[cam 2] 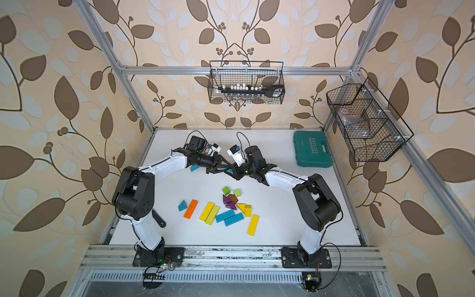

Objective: Assemble a small pinwheel with building blocks
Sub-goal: Pick up the building block from the center of the board.

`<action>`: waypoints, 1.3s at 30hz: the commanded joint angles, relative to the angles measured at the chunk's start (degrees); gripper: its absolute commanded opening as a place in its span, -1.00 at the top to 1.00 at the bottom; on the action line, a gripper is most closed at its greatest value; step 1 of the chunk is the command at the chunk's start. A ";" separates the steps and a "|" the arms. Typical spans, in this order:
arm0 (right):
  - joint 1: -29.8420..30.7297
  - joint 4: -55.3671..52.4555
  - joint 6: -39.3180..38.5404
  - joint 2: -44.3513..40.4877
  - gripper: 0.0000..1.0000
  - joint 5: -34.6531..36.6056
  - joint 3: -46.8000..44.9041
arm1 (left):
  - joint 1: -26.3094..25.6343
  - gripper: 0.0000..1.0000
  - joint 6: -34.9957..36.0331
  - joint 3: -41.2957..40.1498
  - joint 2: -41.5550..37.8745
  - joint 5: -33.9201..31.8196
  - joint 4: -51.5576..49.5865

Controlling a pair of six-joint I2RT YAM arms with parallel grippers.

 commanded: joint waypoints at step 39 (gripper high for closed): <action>10.76 -41.23 -4.68 38.63 0.74 33.74 50.88 | 17.76 -0.91 -0.13 -11.37 -31.93 -49.59 -36.39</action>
